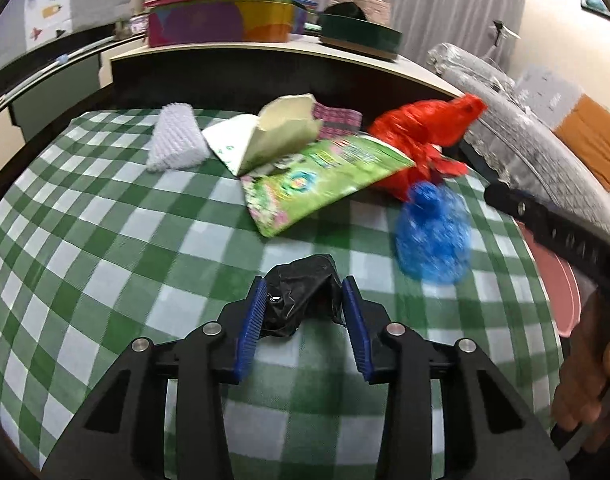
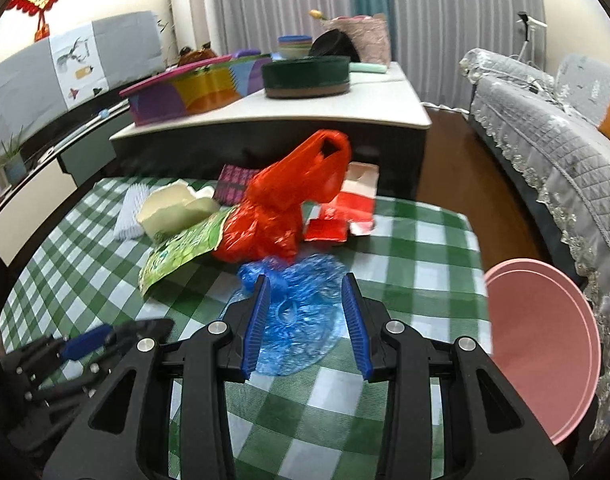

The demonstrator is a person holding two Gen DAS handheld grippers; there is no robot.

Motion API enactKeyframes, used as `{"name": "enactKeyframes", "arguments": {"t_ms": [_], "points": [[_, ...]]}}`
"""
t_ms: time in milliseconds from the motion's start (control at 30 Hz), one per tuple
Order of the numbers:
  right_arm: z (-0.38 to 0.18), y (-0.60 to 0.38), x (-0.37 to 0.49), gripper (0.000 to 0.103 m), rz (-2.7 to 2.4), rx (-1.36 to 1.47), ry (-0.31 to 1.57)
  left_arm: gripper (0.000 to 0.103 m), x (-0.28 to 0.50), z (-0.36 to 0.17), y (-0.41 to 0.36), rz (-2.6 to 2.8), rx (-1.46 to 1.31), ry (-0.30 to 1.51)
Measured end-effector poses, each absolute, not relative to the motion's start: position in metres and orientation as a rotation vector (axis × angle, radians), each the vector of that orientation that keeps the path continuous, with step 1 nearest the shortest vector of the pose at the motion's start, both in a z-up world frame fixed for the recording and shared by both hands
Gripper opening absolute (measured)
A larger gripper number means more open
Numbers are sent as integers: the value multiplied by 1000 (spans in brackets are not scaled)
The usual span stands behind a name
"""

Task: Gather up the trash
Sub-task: 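Lower the right gripper onto the blue plastic bag and close it while the left gripper holds the black bag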

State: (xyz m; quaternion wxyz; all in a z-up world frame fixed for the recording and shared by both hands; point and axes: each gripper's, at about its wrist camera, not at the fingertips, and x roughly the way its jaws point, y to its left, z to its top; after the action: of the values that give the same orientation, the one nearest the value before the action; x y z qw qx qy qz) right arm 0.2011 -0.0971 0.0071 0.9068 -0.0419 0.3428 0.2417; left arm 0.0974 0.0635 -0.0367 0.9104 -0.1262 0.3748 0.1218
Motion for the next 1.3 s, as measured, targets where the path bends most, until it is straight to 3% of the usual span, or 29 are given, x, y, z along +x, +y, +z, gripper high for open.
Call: {"name": "enactKeyframes", "arguments": {"t_ms": [400, 467, 533, 733, 967, 1067, 1133, 1167, 1300], "points": [[-27, -60, 206, 41, 604, -195, 822, 38, 105, -38, 74, 257, -283, 757], [-29, -60, 206, 32, 600, -206, 829, 38, 105, -38, 74, 257, -284, 757], [-31, -59, 205, 7, 606, -219, 837, 38, 105, -38, 74, 258, -283, 757], [-26, -63, 200, 0, 616, -240, 813, 38, 105, -38, 73, 257, -282, 754], [-14, -73, 195, 1, 627, -194, 798, 38, 98, -34, 69, 256, -290, 741], [-14, -73, 195, 10, 637, -167, 818, 38, 96, -31, 67, 259, -293, 734], [-15, -69, 193, 29, 647, -173, 815, 38, 95, -29, 67, 266, -286, 727], [-15, -66, 193, 32, 646, -182, 811, 38, 95, -28, 68, 271, -285, 722], [-19, -56, 197, 38, 648, -180, 830, 38, 91, -27, 80, 301, -293, 707]]}}
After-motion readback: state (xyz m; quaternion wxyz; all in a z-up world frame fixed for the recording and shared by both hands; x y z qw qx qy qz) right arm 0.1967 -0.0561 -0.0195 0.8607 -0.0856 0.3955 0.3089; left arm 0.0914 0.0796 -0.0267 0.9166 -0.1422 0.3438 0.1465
